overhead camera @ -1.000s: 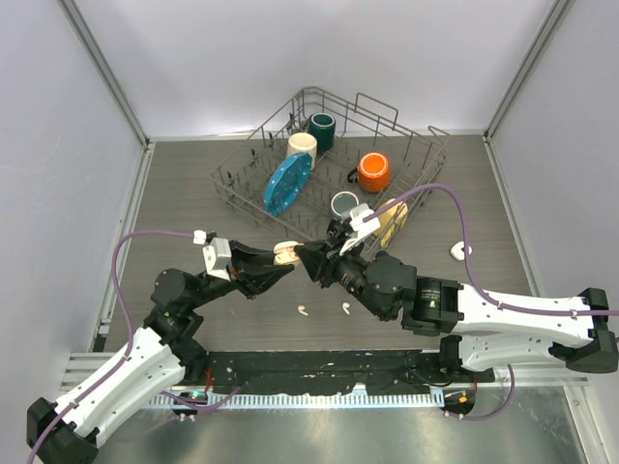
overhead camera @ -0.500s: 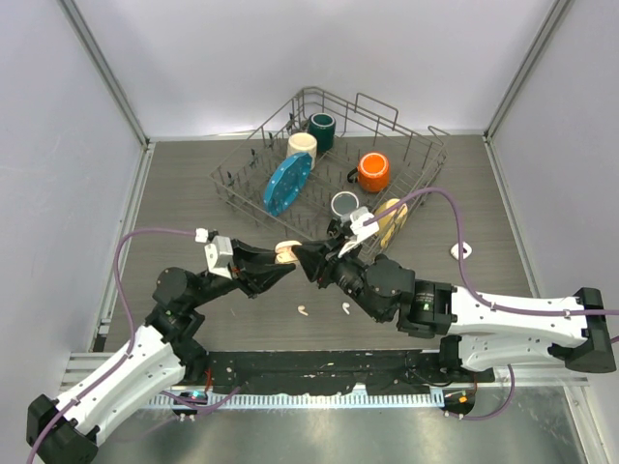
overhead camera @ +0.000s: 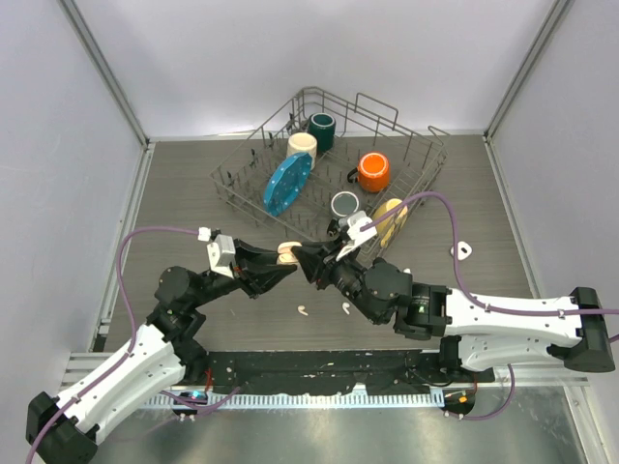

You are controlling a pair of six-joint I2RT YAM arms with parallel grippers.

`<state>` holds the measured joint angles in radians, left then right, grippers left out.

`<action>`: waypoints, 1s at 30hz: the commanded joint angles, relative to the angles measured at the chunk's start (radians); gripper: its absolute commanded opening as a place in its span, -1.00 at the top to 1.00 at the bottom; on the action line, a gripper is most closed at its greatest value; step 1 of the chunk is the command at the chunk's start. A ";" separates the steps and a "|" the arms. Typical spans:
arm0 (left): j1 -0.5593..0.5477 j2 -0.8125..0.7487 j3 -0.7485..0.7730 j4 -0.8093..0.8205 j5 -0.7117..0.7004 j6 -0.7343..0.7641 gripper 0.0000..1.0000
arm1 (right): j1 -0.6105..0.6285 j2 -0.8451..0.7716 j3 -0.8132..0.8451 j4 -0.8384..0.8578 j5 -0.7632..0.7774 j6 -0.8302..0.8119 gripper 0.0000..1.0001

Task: Insert the wireless bluetooth earbuds into the charging case
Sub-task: Place the earbud in the charging case.

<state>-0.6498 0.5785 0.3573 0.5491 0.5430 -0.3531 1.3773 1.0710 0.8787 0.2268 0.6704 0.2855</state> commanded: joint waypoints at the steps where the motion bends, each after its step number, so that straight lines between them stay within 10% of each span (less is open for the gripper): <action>1: -0.002 -0.019 0.023 0.121 -0.035 -0.003 1.00 | 0.005 -0.019 -0.029 0.008 0.041 -0.031 0.99; 30: -0.002 -0.046 -0.004 0.141 -0.112 0.029 1.00 | 0.006 -0.017 -0.063 0.069 -0.038 -0.120 0.98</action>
<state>-0.6537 0.5426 0.3416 0.5571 0.4782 -0.3496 1.3792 1.0515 0.8150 0.3283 0.6403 0.1783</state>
